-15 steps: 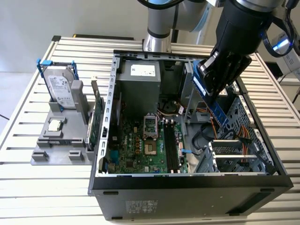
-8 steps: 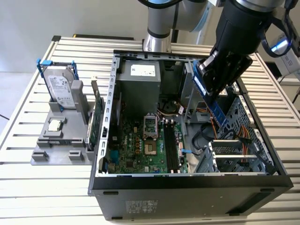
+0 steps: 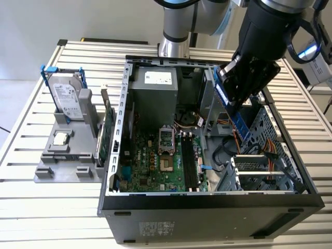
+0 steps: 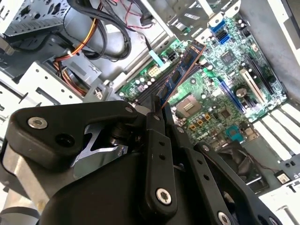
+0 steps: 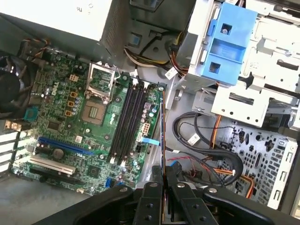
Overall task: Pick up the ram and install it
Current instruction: 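Insert the ram into the slot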
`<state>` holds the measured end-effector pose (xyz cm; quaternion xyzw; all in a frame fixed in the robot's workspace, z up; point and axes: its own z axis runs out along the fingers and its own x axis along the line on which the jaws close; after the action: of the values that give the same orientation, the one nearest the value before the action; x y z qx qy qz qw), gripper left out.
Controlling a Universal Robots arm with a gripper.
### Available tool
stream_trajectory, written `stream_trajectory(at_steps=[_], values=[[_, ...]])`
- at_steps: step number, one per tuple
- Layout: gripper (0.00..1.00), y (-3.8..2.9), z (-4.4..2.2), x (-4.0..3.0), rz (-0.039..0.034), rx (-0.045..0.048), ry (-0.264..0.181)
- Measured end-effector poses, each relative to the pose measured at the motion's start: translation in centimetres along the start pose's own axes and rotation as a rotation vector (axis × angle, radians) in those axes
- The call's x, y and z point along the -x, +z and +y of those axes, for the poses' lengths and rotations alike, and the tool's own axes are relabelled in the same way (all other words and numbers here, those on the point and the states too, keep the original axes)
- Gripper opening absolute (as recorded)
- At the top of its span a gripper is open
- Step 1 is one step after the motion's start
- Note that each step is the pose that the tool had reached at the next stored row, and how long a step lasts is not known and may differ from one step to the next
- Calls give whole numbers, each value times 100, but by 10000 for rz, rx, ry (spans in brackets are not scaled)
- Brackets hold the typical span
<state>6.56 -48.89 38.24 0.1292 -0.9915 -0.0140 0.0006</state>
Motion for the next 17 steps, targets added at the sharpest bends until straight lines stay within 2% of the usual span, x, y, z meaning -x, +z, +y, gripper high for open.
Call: stream_trajectory(at_steps=[5,7,17], values=[[0,0,0,-1,-9,-1,291],[0,0,0,-2,-20,-1,699],[0,-1,1,-2,-20,-4,726]])
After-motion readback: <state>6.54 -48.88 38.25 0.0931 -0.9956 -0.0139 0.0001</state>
